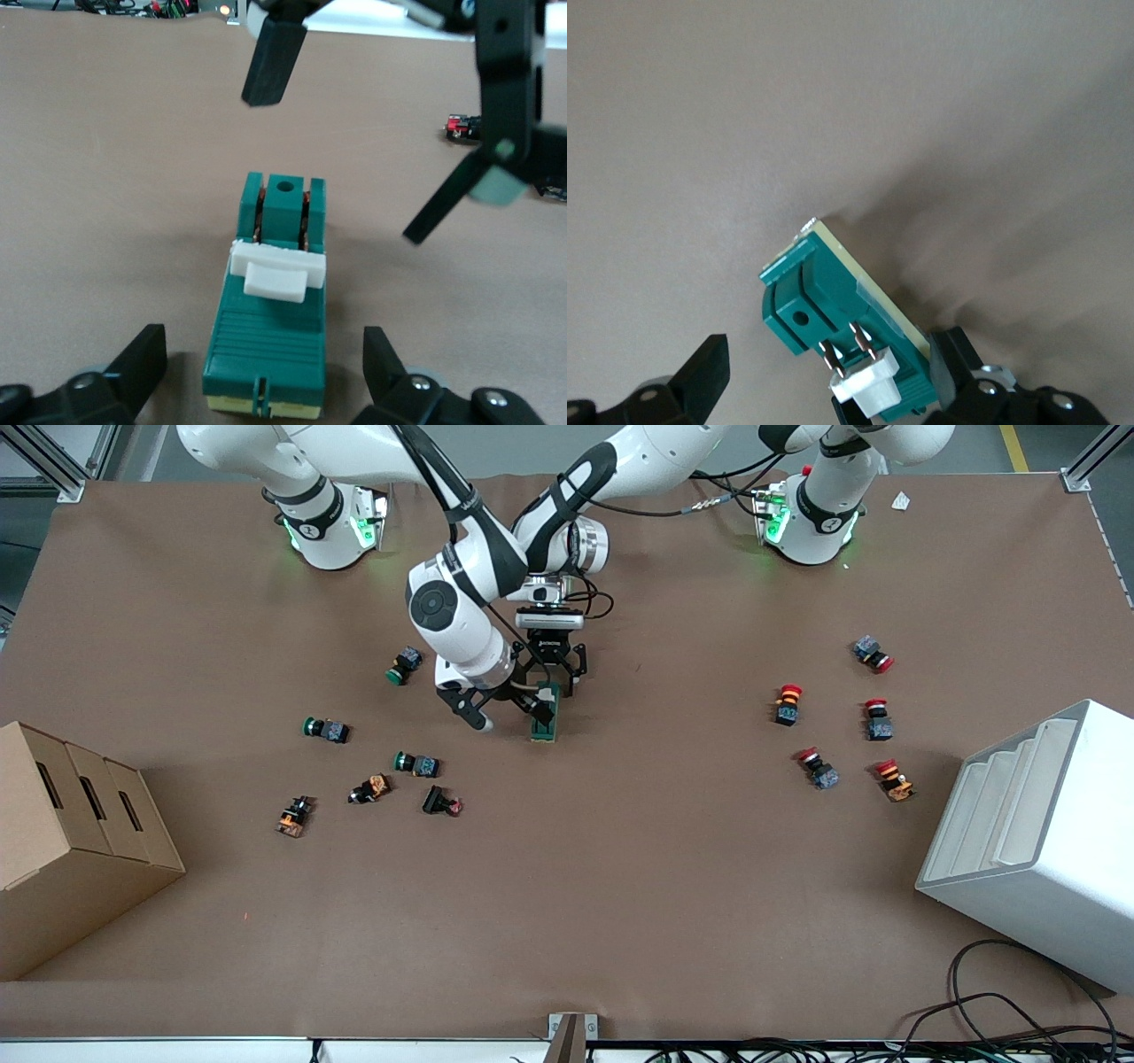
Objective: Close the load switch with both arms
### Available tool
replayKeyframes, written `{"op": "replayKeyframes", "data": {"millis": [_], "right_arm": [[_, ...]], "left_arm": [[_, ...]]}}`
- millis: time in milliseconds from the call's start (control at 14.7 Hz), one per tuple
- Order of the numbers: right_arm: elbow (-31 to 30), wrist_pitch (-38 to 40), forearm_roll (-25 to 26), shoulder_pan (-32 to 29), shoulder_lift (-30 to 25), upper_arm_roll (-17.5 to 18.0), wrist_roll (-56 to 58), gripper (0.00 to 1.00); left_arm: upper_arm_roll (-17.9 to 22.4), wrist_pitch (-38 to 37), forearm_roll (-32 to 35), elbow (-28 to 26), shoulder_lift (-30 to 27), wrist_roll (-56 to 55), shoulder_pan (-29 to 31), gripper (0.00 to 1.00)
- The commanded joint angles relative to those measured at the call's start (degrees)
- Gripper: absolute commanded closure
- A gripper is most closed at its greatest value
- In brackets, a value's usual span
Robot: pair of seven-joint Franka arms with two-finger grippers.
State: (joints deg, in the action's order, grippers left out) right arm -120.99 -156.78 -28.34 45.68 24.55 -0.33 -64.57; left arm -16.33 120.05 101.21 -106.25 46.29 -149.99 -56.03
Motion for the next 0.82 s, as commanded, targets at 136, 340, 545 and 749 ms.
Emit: {"op": "replayKeyframes", "data": {"millis": [136, 340, 545, 749], "right_arm": [[-0.6, -4.4, -4.1, 2.7, 1.6, -0.5, 0.1, 0.0], [-0.4, -5.6, -6.2, 4.3, 2.3, -0.5, 0.1, 0.0], [0.2, -6.4, -7.5, 4.9, 3.2, -0.5, 0.1, 0.0], [1.1, -6.4, -8.2, 5.5, 3.8, -0.5, 0.1, 0.0]], "left_arm": [[0.2, -1.1, 2.1, 0.3, 0.9, -2.7, -0.8, 0.05], [0.2, -1.1, 2.1, 0.5, 0.9, -2.6, -1.3, 0.1], [0.2, -1.5, 2.2, 0.7, 1.7, -2.1, -2.2, 0.1], [0.3, -3.3, 2.5, 0.9, 2.7, -2.1, -2.9, 0.1]]}}
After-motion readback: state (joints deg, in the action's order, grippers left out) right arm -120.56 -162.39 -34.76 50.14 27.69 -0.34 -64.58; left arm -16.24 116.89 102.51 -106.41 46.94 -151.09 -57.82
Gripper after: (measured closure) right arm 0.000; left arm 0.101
